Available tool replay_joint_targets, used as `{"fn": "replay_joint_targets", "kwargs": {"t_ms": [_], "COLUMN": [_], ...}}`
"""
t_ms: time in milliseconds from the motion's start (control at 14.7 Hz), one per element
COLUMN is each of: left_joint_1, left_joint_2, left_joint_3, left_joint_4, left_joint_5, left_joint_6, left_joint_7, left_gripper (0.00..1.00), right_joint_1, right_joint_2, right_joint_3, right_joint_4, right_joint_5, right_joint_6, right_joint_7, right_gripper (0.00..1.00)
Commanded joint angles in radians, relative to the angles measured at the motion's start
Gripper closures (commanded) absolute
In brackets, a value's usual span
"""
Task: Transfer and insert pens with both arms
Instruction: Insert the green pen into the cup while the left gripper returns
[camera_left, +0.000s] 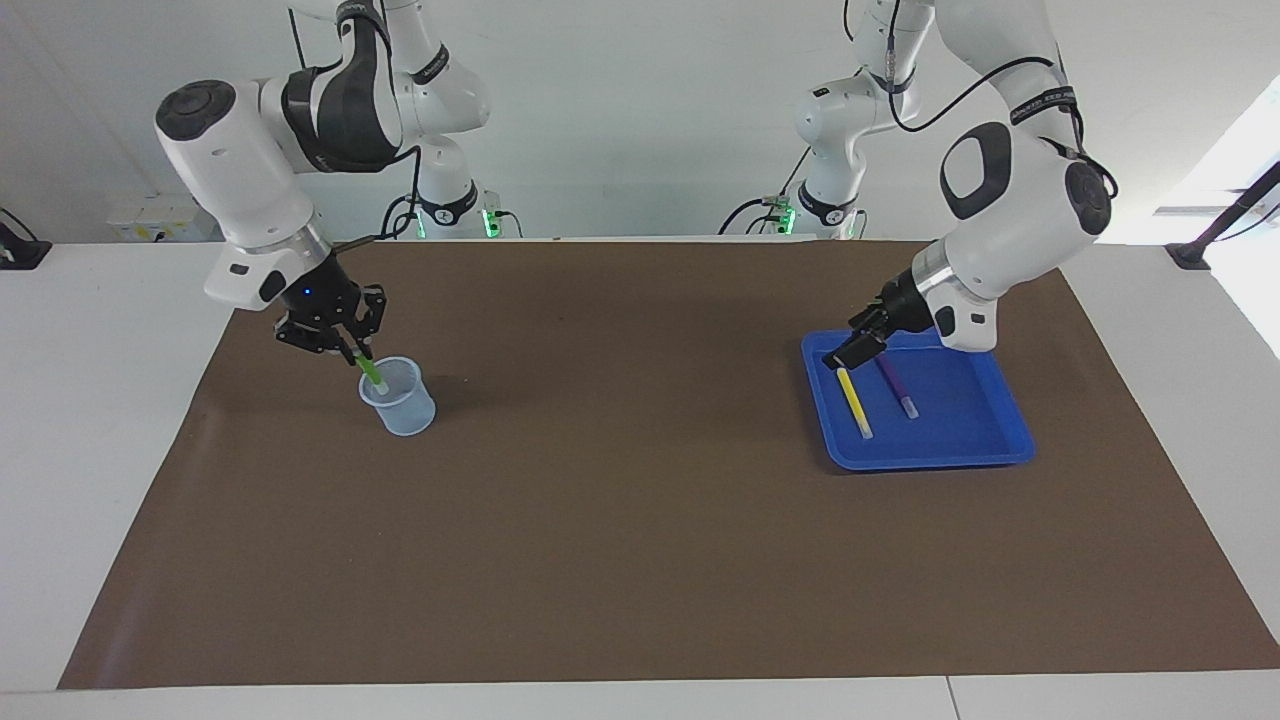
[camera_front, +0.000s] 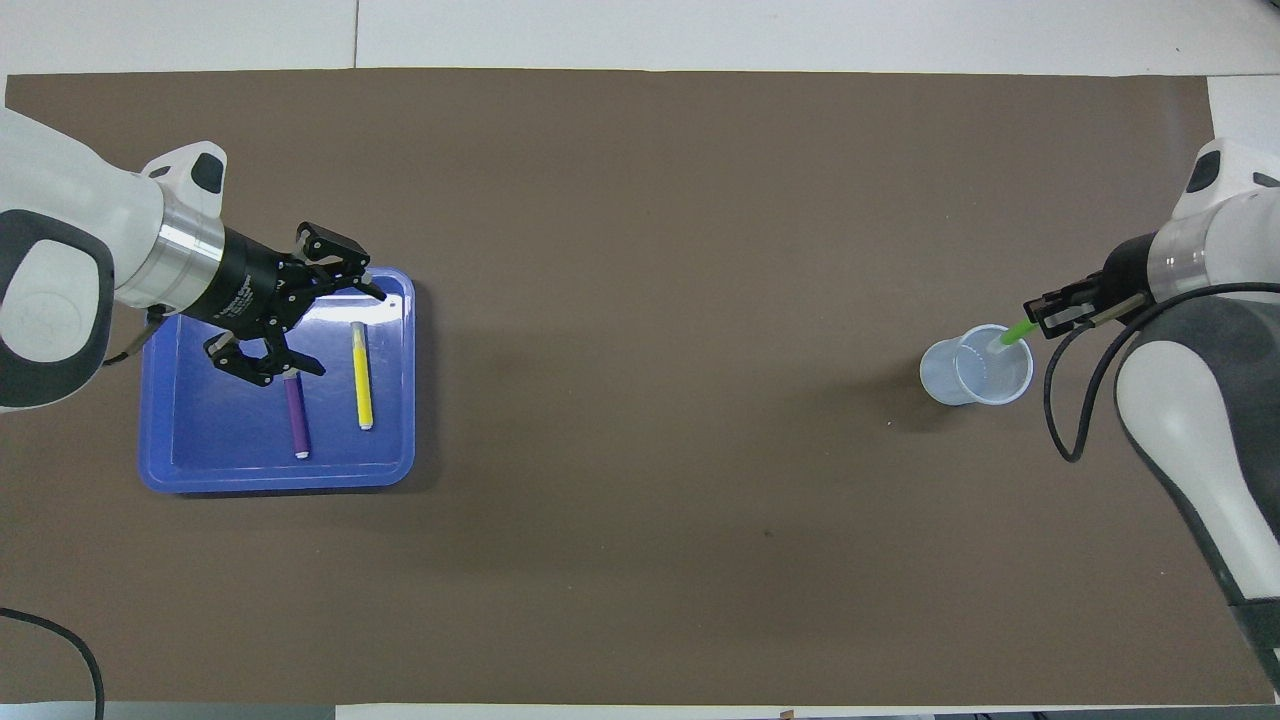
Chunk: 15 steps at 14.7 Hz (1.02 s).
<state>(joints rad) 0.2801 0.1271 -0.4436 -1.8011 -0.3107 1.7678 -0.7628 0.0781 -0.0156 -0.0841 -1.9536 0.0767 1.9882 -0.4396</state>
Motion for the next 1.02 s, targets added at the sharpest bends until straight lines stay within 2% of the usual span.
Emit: {"fn": "replay_joint_targets", "kwargs": {"t_ms": [0, 136, 408, 476, 544, 612, 953], "left_joint_1": [0.03, 0.059, 0.083, 0.1, 0.103, 0.113, 0.12], "left_joint_2": [-0.017, -0.008, -0.02, -0.014, -0.009, -0.011, -0.011], "left_joint_3": [-0.003, -0.003, -0.003, -0.003, -0.001, -0.001, -0.001], "left_joint_4": [-0.047, -0.073, -0.269, -0.309, -0.332, -0.36, -0.42], "left_joint_5": [0.134, 0.224, 0.375, 0.38, 0.38, 0.38, 0.38], "left_joint_6": [-0.002, 0.033, 0.287, 0.351, 0.398, 0.436, 0.49], "left_joint_7": [0.234, 0.398, 0.615, 0.679, 0.713, 0.721, 0.692], "left_gripper": [0.0, 0.0, 0.0, 0.0, 0.0, 0.0, 0.02], "right_joint_1": [-0.011, -0.02, -0.026, -0.026, -0.026, -0.031, -0.054], "right_joint_2": [-0.026, -0.026, -0.032, -0.032, -0.032, -0.027, -0.017], "right_joint_3": [0.011, 0.011, 0.01, 0.01, 0.01, 0.01, 0.009], "right_joint_4": [-0.068, -0.099, -0.136, -0.134, -0.131, -0.117, 0.068], "right_joint_5": [-0.017, -0.017, -0.017, -0.017, -0.017, -0.011, 0.176], "right_joint_6": [0.035, 0.073, 0.095, 0.092, 0.084, 0.071, -0.126], "right_joint_7": [-0.018, -0.024, -0.022, -0.021, -0.022, -0.024, -0.047], "right_gripper": [1.0, 1.0, 1.0, 0.96, 0.71, 0.58, 0.57]}}
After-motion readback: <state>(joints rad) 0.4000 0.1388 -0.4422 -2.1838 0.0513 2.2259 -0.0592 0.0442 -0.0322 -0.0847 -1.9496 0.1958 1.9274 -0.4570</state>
